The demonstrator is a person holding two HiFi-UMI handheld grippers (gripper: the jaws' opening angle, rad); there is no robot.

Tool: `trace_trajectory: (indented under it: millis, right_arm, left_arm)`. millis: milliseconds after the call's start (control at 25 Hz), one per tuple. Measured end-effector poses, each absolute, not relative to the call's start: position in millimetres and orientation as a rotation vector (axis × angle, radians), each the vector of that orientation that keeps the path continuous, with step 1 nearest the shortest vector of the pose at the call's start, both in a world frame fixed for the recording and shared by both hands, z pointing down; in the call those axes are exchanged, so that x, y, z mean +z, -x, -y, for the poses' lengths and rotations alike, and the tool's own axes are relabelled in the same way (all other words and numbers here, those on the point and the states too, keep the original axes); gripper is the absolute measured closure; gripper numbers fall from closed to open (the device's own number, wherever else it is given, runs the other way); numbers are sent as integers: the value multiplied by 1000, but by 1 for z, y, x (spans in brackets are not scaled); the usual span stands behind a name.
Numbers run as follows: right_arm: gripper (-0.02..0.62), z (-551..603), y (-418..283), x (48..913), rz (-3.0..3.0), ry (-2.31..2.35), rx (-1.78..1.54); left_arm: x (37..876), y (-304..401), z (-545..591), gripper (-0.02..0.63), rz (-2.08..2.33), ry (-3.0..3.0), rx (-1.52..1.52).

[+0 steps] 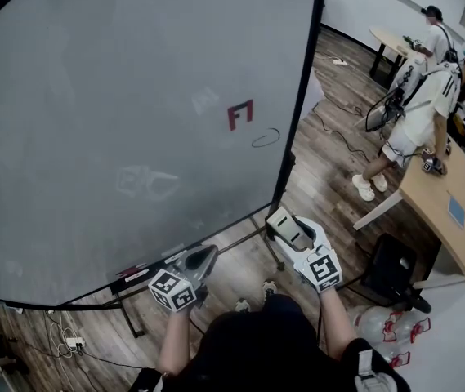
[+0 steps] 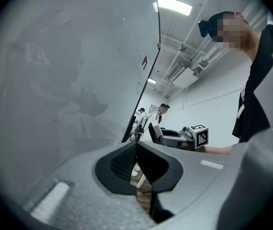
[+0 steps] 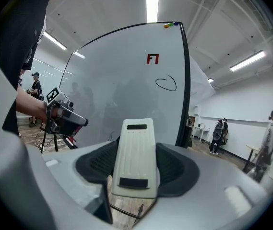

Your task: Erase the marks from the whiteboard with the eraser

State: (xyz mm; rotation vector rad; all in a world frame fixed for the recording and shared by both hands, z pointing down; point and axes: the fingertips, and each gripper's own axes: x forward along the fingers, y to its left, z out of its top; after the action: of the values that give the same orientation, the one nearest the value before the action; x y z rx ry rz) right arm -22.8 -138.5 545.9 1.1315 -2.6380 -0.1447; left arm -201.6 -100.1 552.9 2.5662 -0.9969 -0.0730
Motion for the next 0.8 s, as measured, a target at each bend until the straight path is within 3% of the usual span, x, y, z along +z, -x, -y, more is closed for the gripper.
trace_trajectory:
  millis: [800]
  right_arm:
    - [337, 241, -2, 516, 2778, -982, -227]
  left_arm:
    - [533, 160, 171, 595, 1153, -2546, -30]
